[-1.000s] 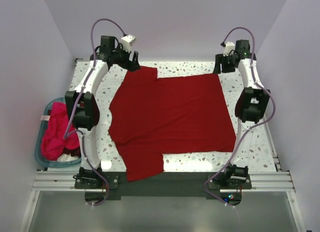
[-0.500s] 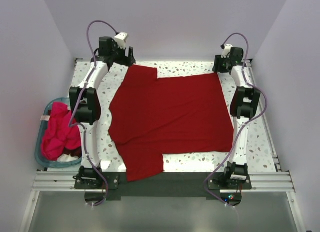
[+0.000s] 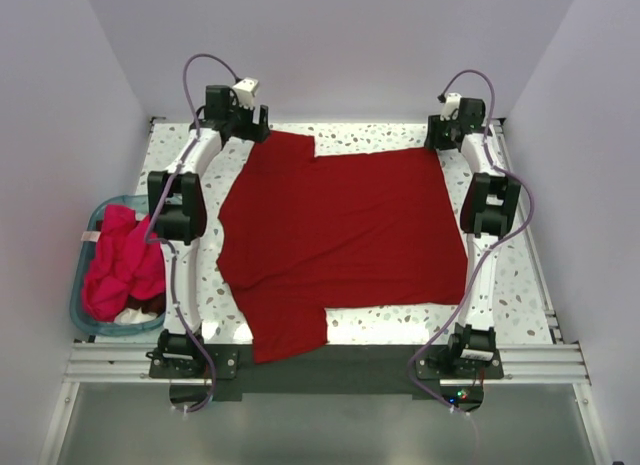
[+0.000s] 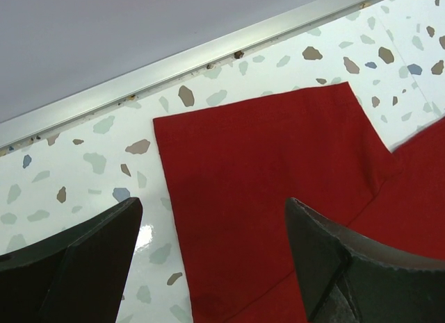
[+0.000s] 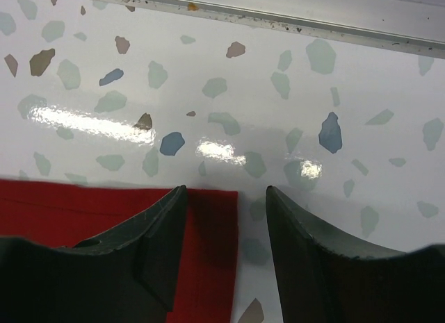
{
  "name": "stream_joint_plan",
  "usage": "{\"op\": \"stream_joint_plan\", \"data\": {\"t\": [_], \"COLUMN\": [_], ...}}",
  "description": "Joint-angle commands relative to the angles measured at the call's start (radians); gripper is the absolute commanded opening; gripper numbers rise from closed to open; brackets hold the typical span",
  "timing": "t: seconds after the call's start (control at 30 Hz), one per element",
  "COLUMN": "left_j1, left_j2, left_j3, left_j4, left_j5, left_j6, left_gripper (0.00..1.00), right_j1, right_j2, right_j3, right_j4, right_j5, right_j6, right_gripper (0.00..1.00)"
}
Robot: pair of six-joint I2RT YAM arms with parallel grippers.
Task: Fold and stack the t-shirts
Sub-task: Fold the tshirt
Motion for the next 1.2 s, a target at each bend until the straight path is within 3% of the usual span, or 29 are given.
{"op": "stream_joint_plan", "data": {"t": [0.0, 0.13, 0.4, 0.53, 0.77, 1.17], "left_j1": [0.004, 0.004, 0.004, 0.004, 0.001, -0.005], "left_j2": [0.011, 0.04, 0.083, 0.119, 0.212, 0.287], "left_j3": [0.058, 0.092, 0.118, 0.133, 0.233, 0.239], "left_j4": [0.041, 0.032, 0.055, 0.105, 0.105, 0.093], "left_j5": [-0.025, -0.042, -0.059, -0.059, -0.079, -0.087], "left_j6": [0.014, 0.006, 0.017, 0.031, 0.098, 0.166], "left_gripper": [0.89, 0.89, 0.89, 0.91, 0.8, 0.79], "right_j1": [0.012, 0.021, 0.021, 0.023, 0.021, 0.021], "right_j2": [-0.008, 0.001, 0.005, 0.0, -0.017, -0.038], "right_j3": [0.017, 0.039, 0.005, -0.009, -0.029, -0.041], "right_j4": [-0.04, -0.069, -0.071, -0.066, -0.057, -0.058], "right_j5": [-0.007, 0.019, -0.021, -0.051, -0.062, -0.056], "right_j6": [-0.053, -0.105, -0.16, -0.173, -0.179, -0.188], "right_gripper": [0.52, 0.51, 0.24, 0.0, 0.0, 0.0]}}
